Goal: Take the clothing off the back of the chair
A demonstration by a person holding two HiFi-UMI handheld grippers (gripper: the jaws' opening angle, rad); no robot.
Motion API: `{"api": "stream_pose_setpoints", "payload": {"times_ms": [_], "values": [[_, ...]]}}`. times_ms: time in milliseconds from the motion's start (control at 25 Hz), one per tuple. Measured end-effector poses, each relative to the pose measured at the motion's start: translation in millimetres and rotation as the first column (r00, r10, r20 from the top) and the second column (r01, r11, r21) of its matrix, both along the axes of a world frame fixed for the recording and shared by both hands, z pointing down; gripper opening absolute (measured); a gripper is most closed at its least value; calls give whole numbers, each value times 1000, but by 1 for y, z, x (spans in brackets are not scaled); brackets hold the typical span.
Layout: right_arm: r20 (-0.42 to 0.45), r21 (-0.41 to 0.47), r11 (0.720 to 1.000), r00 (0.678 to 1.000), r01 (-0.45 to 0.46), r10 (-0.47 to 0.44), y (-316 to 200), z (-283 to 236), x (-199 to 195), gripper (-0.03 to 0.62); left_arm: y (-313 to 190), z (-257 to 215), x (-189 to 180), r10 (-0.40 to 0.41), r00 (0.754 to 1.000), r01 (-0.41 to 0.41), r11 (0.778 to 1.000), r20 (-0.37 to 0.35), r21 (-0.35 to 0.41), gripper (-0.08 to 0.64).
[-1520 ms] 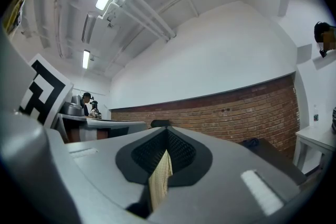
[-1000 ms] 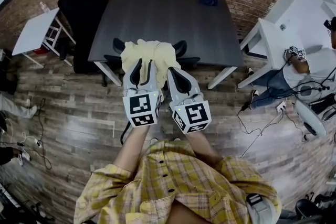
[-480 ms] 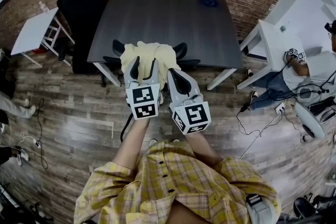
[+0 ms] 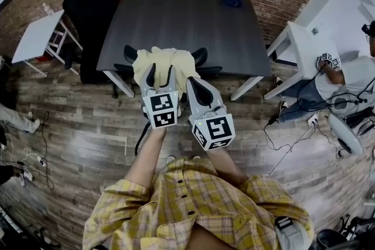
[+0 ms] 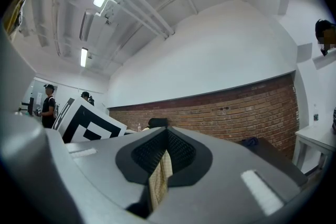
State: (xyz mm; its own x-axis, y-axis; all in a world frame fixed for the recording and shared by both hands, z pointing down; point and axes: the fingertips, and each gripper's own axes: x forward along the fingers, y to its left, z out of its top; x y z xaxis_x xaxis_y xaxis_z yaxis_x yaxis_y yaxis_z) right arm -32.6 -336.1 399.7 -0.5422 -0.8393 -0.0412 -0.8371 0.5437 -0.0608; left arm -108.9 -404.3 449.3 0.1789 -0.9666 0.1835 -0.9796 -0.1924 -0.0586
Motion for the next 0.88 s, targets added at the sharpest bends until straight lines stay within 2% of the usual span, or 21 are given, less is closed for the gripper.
{"api": "stream_pose_setpoints", "payload": {"times_ms": [160, 400, 880], "values": [[1, -2, 1000, 1000, -4, 4, 2, 0, 2, 0, 1, 1, 0, -6, 999, 5, 1000, 45, 9, 198], [3, -9, 1000, 1000, 4, -4, 7, 2, 2, 0, 0, 0, 4, -3, 998, 3, 1000, 58, 7, 143], [5, -5, 1000, 1000, -7, 7, 22, -3, 16, 0, 10, -5, 4, -39, 998, 39, 999, -43, 1, 72]]}}
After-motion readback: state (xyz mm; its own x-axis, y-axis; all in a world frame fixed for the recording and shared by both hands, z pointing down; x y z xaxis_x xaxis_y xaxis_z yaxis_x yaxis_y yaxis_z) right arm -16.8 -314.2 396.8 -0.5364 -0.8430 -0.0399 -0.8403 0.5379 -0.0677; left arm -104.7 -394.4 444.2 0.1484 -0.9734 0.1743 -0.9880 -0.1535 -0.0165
